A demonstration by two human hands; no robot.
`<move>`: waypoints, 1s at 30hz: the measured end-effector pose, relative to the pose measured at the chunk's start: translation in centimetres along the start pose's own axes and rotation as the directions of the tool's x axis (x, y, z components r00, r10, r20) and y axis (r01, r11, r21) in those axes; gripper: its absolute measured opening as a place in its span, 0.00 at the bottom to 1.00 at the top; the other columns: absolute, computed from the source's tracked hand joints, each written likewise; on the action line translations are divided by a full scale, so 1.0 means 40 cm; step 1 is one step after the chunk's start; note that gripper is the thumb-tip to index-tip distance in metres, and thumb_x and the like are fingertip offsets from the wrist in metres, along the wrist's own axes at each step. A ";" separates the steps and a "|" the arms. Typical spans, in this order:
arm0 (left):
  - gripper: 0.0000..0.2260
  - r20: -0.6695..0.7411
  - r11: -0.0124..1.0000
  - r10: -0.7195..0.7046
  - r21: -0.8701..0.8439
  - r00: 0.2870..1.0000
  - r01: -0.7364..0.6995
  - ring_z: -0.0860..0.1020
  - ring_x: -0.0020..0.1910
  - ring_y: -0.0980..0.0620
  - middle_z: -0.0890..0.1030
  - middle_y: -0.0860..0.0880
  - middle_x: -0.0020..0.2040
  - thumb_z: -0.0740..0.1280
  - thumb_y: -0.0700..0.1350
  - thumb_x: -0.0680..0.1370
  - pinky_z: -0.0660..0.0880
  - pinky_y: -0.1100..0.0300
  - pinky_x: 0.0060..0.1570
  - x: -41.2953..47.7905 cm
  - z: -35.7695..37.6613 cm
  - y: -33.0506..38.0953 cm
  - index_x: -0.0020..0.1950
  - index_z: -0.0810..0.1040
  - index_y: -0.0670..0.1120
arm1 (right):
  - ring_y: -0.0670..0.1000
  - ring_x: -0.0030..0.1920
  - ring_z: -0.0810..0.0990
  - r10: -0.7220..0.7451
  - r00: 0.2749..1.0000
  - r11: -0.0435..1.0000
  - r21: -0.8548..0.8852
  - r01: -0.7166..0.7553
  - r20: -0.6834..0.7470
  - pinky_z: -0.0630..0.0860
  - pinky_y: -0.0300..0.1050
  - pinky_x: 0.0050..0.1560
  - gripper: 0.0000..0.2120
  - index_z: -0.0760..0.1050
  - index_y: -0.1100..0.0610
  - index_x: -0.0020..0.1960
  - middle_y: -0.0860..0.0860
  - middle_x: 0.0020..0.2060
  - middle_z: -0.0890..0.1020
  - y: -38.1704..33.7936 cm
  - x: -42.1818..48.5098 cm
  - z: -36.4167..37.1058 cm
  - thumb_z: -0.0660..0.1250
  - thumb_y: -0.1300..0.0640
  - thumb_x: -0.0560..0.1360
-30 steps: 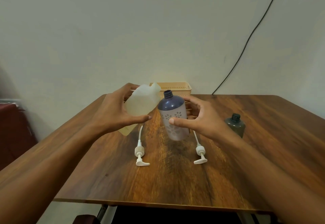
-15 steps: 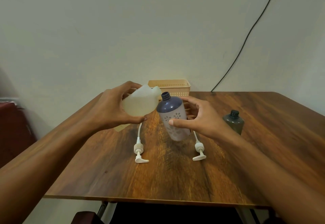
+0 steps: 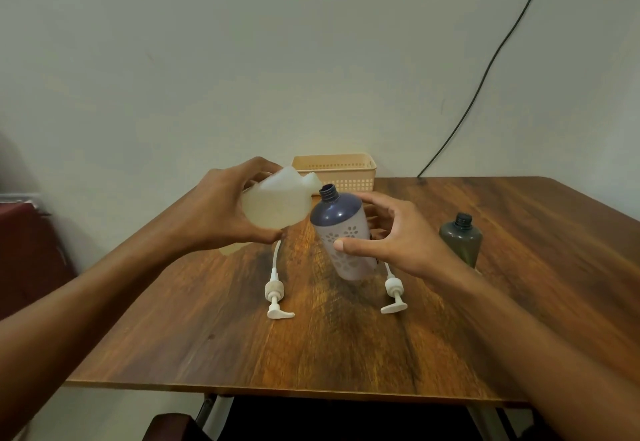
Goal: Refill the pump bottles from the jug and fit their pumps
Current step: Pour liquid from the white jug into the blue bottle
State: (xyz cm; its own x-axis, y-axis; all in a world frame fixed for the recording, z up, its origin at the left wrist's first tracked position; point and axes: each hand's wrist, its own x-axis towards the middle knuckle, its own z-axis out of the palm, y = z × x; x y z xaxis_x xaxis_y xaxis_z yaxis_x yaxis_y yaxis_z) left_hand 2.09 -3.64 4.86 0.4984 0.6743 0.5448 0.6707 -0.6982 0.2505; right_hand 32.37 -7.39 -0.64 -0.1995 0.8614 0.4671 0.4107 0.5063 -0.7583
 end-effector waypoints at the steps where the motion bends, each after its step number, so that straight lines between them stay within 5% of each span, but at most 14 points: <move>1: 0.41 0.003 1.000 0.000 0.003 1.000 0.000 0.79 0.59 0.54 0.78 0.60 0.64 0.79 0.67 0.62 0.82 0.59 0.51 0.001 -0.003 0.004 0.71 0.69 0.60 | 0.32 0.59 0.80 0.001 1.000 1.000 -0.001 -0.001 -0.004 0.81 0.30 0.49 0.32 0.74 0.35 0.68 0.34 0.58 0.83 -0.001 -0.001 0.001 0.83 0.44 0.68; 6: 0.41 0.009 0.999 0.006 0.037 1.000 -0.006 0.79 0.58 0.53 0.79 0.56 0.64 0.83 0.60 0.63 0.81 0.59 0.51 0.006 -0.013 0.024 0.72 0.71 0.54 | 0.31 0.60 0.79 0.001 1.000 1.000 0.000 -0.001 -0.013 0.80 0.28 0.49 0.30 0.74 0.30 0.64 0.27 0.55 0.82 -0.005 -0.002 0.005 0.83 0.44 0.68; 14: 0.41 0.023 0.997 -0.012 0.072 1.000 0.011 0.78 0.59 0.51 0.79 0.52 0.65 0.84 0.55 0.64 0.80 0.59 0.53 0.011 -0.023 0.046 0.73 0.71 0.50 | 0.40 0.62 0.82 0.011 1.000 1.000 -0.012 -0.012 -0.015 0.84 0.36 0.55 0.35 0.75 0.44 0.73 0.40 0.63 0.83 0.002 -0.004 0.006 0.83 0.46 0.69; 23: 0.40 0.036 0.997 -0.023 0.079 0.999 0.020 0.79 0.60 0.50 0.79 0.52 0.65 0.84 0.55 0.63 0.81 0.55 0.54 0.013 -0.033 0.054 0.72 0.72 0.51 | 0.42 0.62 0.82 0.022 1.000 1.000 0.014 -0.022 -0.011 0.84 0.40 0.59 0.35 0.76 0.47 0.73 0.42 0.62 0.84 -0.005 -0.006 0.008 0.83 0.49 0.69; 30: 0.41 0.039 0.996 -0.030 0.088 0.999 0.026 0.79 0.60 0.51 0.79 0.52 0.65 0.84 0.55 0.64 0.79 0.61 0.52 0.014 -0.032 0.054 0.73 0.72 0.51 | 0.42 0.62 0.82 0.030 0.999 0.999 0.035 -0.029 -0.015 0.83 0.41 0.59 0.35 0.77 0.47 0.73 0.43 0.61 0.84 -0.007 -0.009 0.011 0.84 0.49 0.69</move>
State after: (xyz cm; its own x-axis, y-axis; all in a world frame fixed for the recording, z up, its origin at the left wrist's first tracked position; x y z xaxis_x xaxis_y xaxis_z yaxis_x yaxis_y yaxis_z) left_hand 3.11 -5.09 6.73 0.4996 0.7037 0.5052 0.7290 -0.6566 0.1936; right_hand 31.92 -7.81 -0.79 -0.1737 0.8755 0.4510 0.3846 0.4819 -0.7873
